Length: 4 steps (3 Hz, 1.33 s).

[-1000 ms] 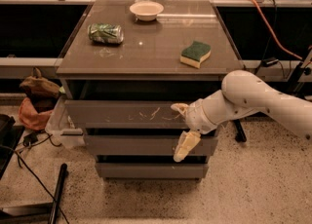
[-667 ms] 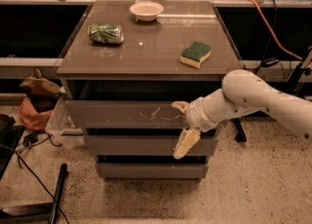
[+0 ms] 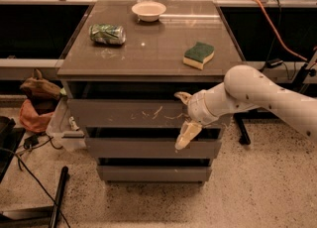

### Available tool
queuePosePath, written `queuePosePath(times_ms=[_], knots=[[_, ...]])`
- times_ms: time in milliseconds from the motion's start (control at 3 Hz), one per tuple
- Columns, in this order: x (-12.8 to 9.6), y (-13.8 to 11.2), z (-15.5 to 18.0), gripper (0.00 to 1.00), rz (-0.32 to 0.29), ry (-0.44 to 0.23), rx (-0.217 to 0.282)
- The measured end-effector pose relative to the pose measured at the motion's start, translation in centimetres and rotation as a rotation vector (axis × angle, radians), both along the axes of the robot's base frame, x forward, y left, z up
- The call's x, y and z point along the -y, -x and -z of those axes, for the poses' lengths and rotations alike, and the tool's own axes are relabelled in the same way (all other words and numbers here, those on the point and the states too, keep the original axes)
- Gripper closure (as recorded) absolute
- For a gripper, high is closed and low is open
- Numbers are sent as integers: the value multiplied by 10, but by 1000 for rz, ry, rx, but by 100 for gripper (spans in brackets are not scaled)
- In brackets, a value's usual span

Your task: Open top drawer

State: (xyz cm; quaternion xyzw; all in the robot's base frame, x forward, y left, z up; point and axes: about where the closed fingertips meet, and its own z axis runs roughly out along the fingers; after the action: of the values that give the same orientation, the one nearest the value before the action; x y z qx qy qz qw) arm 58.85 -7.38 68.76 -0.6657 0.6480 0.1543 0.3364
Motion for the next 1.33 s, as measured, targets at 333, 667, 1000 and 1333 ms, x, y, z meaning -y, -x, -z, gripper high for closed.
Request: queuePosePath(times_ms=[333, 667, 1000, 1333], knots=[[1, -8, -9, 0, 9, 22, 42], [-5, -17, 9, 0, -8, 11, 0], [-28, -16, 41, 0, -74, -13, -82], [-30, -16, 38, 0, -80, -15, -88]])
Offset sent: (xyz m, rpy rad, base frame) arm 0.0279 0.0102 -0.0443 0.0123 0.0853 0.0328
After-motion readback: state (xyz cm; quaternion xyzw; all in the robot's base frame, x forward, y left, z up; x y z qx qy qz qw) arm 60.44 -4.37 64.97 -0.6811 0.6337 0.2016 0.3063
